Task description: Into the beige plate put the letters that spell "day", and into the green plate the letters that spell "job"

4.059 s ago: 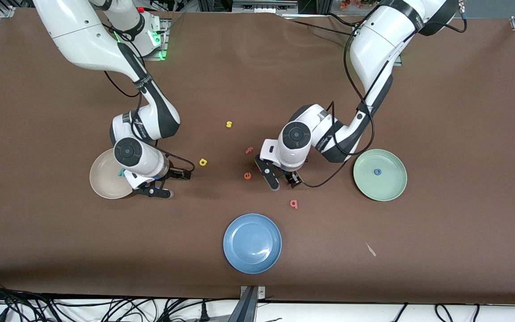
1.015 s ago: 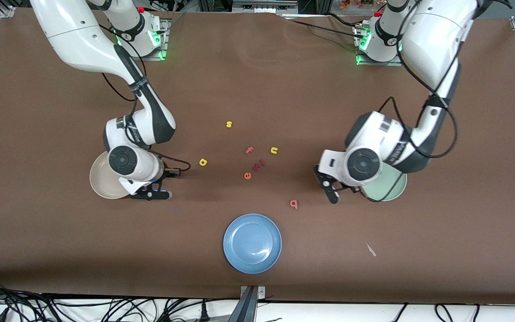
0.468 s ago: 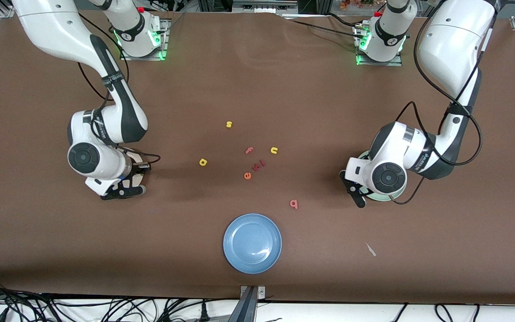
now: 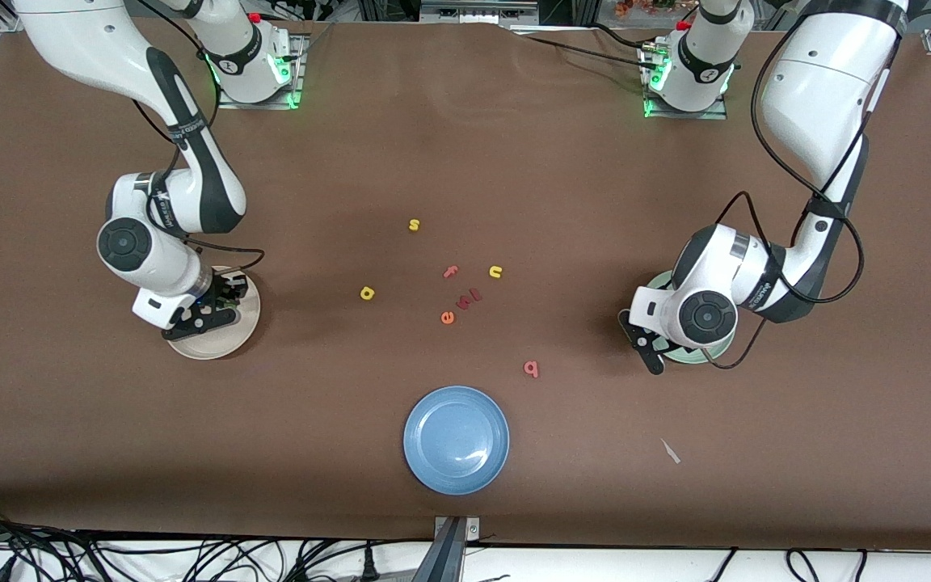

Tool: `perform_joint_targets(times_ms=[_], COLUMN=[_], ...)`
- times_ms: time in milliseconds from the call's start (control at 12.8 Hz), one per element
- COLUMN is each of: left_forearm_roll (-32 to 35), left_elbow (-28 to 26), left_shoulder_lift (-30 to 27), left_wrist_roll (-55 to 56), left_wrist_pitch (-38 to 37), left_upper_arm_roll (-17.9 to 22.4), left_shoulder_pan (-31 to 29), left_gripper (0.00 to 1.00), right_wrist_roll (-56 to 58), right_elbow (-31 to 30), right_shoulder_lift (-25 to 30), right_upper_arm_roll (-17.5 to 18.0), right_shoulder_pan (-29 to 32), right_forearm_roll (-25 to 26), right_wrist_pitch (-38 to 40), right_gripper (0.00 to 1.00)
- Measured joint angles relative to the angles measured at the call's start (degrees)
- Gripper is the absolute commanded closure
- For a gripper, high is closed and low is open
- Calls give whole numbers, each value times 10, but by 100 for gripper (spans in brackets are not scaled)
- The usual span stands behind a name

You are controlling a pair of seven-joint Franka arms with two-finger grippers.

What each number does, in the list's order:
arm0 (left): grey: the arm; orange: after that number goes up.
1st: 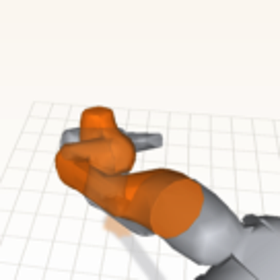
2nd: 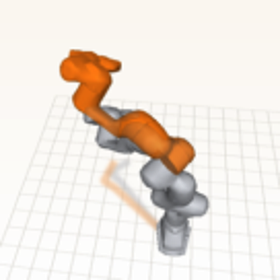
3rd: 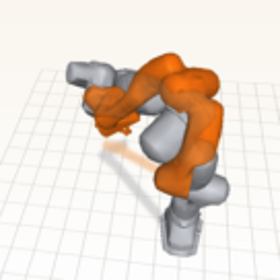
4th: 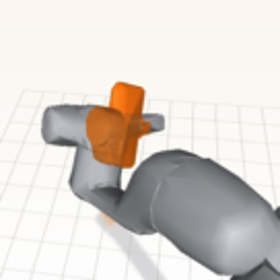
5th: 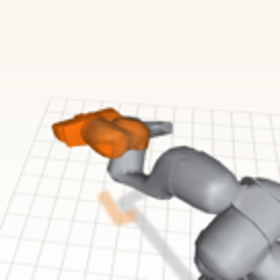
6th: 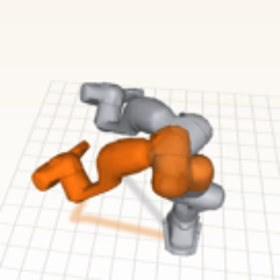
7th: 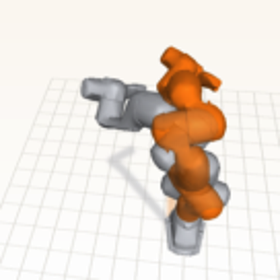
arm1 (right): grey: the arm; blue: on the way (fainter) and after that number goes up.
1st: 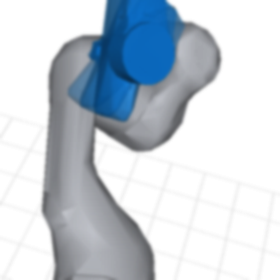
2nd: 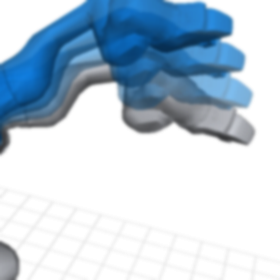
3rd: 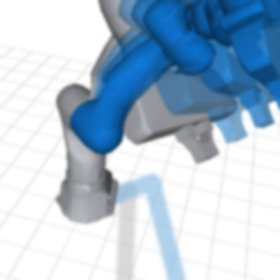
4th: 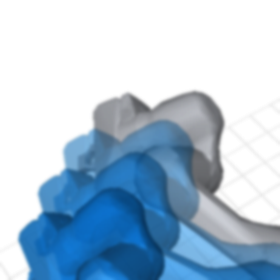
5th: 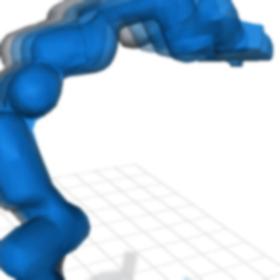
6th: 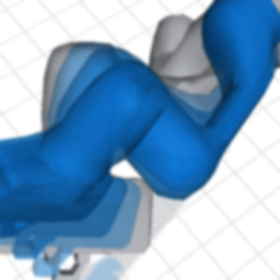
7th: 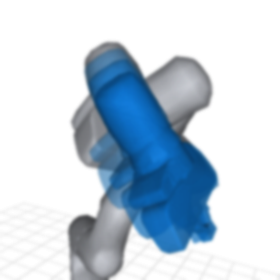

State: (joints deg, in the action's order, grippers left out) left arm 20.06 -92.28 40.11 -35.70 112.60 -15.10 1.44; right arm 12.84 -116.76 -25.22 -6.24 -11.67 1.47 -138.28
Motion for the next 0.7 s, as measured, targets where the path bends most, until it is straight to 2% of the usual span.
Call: perform_joint_targets(times_ms=[78,156,468,703], left_forearm_roll=[2,2,2,2], left_elbow=[-7,-11,-30,-46], left_shoulder_lift=[0,0,0,0], left_wrist_roll=[0,0,0,0], left_wrist_pitch=[8,12,50,69], left_upper_arm_roll=[0,0,-1,-1], left_shoulder_pan=[-4,-5,-6,-6], left_gripper=[100,100,100,100], right_wrist_roll=[20,35,37,-29], right_elbow=[-2,-2,-2,3], right_shoulder_lift=[1,1,3,5], right_upper_arm_roll=[-2,-3,-1,28], right_shoulder_pan=[2,2,2,0], right_forearm_roll=[-12,-19,-25,-30], right_wrist_pitch=[-2,-2,-2,-2], right_gripper=[59,1,0,0])
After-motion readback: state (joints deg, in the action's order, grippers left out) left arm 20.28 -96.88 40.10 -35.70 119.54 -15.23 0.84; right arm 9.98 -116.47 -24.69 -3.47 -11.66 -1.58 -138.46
